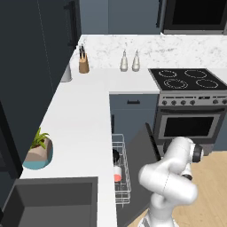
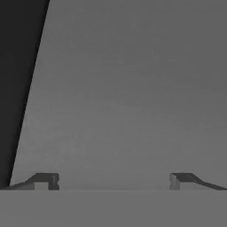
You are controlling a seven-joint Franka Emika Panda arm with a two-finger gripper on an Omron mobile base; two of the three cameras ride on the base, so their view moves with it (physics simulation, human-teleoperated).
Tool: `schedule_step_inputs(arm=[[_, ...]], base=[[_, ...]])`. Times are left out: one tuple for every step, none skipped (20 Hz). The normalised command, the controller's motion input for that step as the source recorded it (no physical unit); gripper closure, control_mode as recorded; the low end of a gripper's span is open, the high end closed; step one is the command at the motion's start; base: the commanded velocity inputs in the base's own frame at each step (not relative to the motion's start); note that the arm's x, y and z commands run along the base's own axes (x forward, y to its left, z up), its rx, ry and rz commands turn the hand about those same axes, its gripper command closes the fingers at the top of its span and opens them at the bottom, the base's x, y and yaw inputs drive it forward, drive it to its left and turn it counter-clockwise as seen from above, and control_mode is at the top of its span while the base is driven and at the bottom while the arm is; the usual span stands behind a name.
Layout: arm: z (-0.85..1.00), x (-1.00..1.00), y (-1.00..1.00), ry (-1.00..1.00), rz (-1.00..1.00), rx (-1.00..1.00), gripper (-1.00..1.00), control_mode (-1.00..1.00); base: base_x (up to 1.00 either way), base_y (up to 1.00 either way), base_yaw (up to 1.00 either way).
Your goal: Pick up the cup and bowl from the counter, place them in the dishwasher, and close the dishwasher door.
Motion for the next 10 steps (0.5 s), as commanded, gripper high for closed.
schedule_step_inputs(arm=[[0.0,0.0,0.83,0.0,0.06,0.0,-1.0,-1.0],[0.16,0.0,0.71,0.0,0.04,0.0,-1.0,-1.0],[0.37,0.0,0.74,0.0,0.02,0.0,-1.0,-1.0],[0.54,0.0,0.78,0.0,0.02,0.0,-1.0,-1.0],[0.76,-0.19,0.78,-0.01,0.03,0.0,-1.0,-1.0],[0.84,-0.29,0.81,0.0,0.05,0.0,-1.0,-1.0],[1.0,-0.51,0.68,-0.03,0.07,0.0,-1.0,-1.0],[1.0,-0.71,0.56,-0.07,0.09,0.03,-1.0,-1.0],[1.0,-0.67,0.61,-0.06,0.11,0.09,-1.0,-1.0],[1.0,-0.73,0.74,-0.07,0.09,0.11,-1.0,-1.0]], base=[[0.0,0.0,0.0],[0.0,0.0,0.0],[0.0,0.0,0.0],[0.0,0.0,0.0],[0.0,0.0,0.0],[0.0,0.0,0.0],[0.0,0.0,0.0],[0.0,0.0,0.0],[0.0,0.0,0.0],[0.0,0.0,0.0]])
